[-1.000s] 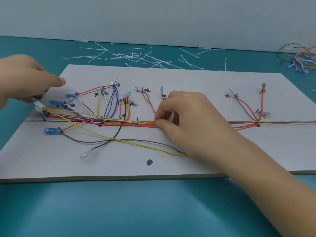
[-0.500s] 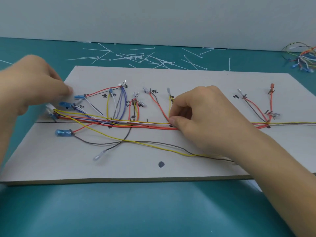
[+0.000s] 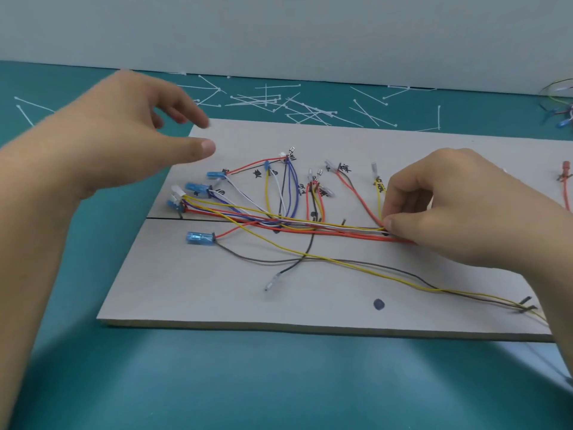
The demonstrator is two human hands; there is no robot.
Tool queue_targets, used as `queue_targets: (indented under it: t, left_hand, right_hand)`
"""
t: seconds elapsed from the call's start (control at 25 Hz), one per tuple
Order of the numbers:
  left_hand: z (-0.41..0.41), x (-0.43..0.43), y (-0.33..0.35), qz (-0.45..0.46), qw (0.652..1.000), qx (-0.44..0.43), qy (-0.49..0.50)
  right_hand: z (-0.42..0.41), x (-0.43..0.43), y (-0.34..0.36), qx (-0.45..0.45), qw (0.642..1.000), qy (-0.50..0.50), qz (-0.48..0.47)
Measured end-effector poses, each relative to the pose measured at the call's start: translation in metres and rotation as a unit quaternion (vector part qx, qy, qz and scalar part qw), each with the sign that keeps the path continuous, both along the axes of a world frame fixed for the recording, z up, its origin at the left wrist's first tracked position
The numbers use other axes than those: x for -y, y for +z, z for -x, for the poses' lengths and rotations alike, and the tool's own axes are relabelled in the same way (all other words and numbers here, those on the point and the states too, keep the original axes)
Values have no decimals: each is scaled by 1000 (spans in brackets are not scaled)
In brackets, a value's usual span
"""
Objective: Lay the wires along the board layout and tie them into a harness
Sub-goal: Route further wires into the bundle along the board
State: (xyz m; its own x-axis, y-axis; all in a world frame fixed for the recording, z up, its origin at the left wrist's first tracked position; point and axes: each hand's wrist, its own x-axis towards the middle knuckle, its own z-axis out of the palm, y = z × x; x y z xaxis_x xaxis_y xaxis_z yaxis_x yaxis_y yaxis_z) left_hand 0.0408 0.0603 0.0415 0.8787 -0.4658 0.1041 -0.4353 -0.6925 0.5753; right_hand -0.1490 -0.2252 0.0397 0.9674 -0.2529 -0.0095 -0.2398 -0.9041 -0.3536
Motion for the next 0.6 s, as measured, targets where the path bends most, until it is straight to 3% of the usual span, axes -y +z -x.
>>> queue_targets:
  t: [0.2,0.36,0.6]
  left_hand:
    - [15,-2,12,-77,956,-35,-280]
    - [11,-5,5,-103,937,-71,-326]
    - [12,-3,0,-126,934,-55,-329]
  right_hand:
    - [5,-2,-3,41,999,-7,-25]
    - [4,-7,-6,85,996,-9,-28]
    - [3,-7,-8,75,997,-1,-33]
